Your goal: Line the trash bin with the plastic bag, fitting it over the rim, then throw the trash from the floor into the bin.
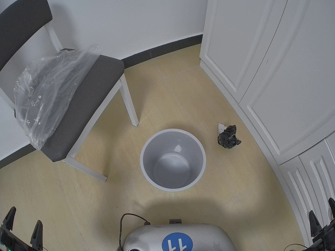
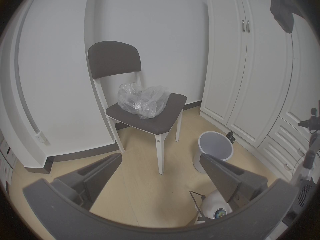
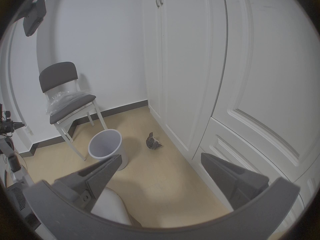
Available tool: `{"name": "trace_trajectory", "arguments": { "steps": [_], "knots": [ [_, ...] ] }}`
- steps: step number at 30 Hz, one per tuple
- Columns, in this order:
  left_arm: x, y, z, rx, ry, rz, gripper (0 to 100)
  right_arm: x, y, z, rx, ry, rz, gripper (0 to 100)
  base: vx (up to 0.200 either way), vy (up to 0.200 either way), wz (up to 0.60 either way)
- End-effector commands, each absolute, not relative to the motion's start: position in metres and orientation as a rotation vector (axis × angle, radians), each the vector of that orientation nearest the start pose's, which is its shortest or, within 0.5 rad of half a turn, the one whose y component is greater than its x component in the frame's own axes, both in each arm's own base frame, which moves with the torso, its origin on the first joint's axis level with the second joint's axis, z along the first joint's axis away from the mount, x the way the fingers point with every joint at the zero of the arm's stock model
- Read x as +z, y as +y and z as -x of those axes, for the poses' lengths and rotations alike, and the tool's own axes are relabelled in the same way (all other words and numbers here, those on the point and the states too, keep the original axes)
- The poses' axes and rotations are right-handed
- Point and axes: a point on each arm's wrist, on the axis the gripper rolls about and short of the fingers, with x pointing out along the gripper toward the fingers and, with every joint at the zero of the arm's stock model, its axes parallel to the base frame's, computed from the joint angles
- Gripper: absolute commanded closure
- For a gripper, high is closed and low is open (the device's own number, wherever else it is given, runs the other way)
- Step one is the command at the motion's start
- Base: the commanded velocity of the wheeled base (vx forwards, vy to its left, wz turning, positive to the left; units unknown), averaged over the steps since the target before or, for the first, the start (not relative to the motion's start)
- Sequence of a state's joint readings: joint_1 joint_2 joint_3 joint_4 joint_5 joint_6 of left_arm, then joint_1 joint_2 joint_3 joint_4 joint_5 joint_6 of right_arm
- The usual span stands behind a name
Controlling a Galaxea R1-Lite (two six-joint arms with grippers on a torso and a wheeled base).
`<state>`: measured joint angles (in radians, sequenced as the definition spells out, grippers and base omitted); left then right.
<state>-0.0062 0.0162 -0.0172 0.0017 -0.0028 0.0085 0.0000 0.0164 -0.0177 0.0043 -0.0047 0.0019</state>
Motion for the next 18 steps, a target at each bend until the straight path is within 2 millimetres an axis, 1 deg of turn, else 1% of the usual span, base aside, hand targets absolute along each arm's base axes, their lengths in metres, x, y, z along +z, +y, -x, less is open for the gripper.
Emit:
{"name": "trace_trajectory", "arguments": {
  "steps": [1,10,14,18],
  "knots": [
    [0.0753,-0.0001,0.0228,-0.015,0.001,-0.009,0,0.0755,-0.0001,0.0228,-0.005,0.005,0.002,0,0.000,0.000,0.00],
    [0.0753,-0.0002,0.0228,-0.021,0.001,-0.034,0,0.0762,0.0001,0.0229,-0.003,0.000,0.031,0,0.000,0.000,0.00],
    [0.0752,-0.0001,0.0228,-0.015,0.003,-0.017,0,0.0759,-0.0001,0.0228,-0.006,0.000,-0.009,0,0.000,0.000,0.00],
    [0.0753,0.0001,0.0228,-0.008,0.002,0.011,0,0.0759,-0.0001,0.0228,-0.006,0.000,-0.012,0,0.000,0.000,0.00]
  ]
}}
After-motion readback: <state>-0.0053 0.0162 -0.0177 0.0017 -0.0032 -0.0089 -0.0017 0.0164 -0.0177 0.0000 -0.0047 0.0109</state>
